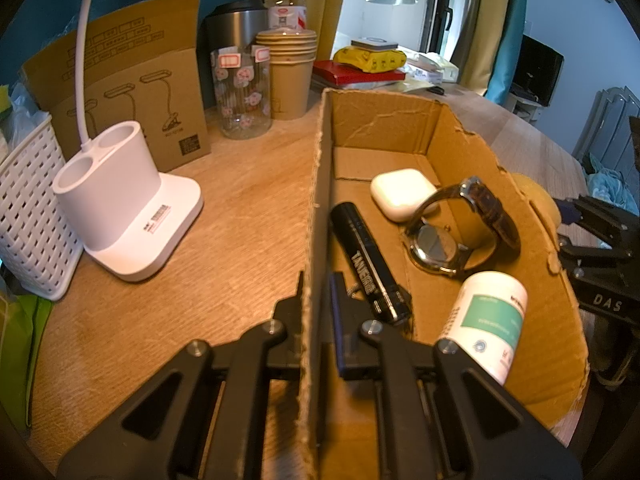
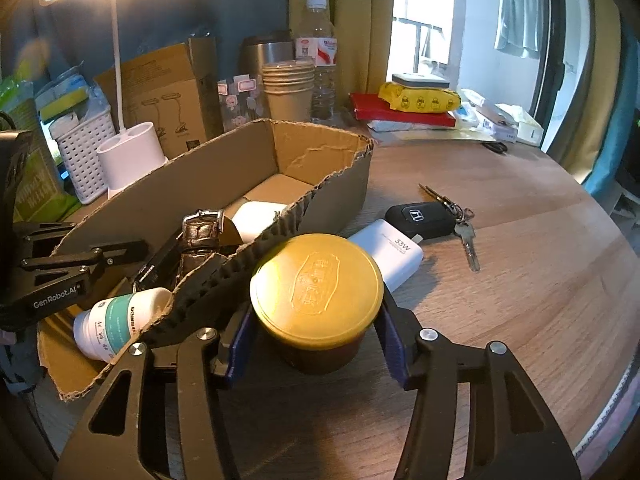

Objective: Organize rigid objects
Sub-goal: 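Grasp the yellow-lidded jar by its body with the right gripper, then lift the yellow-lidded jar with the right gripper and carry it over the box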

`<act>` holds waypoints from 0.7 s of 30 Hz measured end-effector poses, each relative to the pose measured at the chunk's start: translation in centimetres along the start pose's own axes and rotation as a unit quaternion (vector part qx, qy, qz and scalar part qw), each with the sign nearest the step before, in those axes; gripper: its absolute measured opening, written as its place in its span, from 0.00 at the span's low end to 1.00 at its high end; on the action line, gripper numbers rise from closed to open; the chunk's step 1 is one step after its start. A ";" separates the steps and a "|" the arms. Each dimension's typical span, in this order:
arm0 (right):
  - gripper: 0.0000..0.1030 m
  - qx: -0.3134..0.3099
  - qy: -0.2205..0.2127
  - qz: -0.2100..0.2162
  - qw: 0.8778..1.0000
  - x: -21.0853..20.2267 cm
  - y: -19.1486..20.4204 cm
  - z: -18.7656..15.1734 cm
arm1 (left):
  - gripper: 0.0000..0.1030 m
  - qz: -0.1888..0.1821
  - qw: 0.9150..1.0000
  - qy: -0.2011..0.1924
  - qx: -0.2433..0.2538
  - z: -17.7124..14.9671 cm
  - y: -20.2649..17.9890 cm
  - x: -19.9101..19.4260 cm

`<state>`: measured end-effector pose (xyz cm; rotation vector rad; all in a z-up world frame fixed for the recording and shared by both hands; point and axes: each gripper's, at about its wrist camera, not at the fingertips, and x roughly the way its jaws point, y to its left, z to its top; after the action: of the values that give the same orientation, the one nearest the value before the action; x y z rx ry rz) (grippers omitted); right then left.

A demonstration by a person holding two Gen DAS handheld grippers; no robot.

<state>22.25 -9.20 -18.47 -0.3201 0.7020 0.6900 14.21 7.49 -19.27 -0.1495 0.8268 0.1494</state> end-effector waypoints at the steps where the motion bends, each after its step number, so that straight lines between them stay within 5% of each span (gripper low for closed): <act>1: 0.55 0.000 -0.001 -0.001 1.000 -0.1 0.0 0.0 | 0.10 0.000 1.000 0.000 0.000 0.0 0.0 0.0; 21: 0.55 0.011 -0.029 -0.036 0.999 -2.2 -0.1 1.1 | 0.10 0.000 1.000 0.000 0.000 0.0 0.0 0.0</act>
<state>21.63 -9.76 -16.17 -0.3014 0.6392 0.6212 14.21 7.47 -19.27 -0.1488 0.8267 0.1497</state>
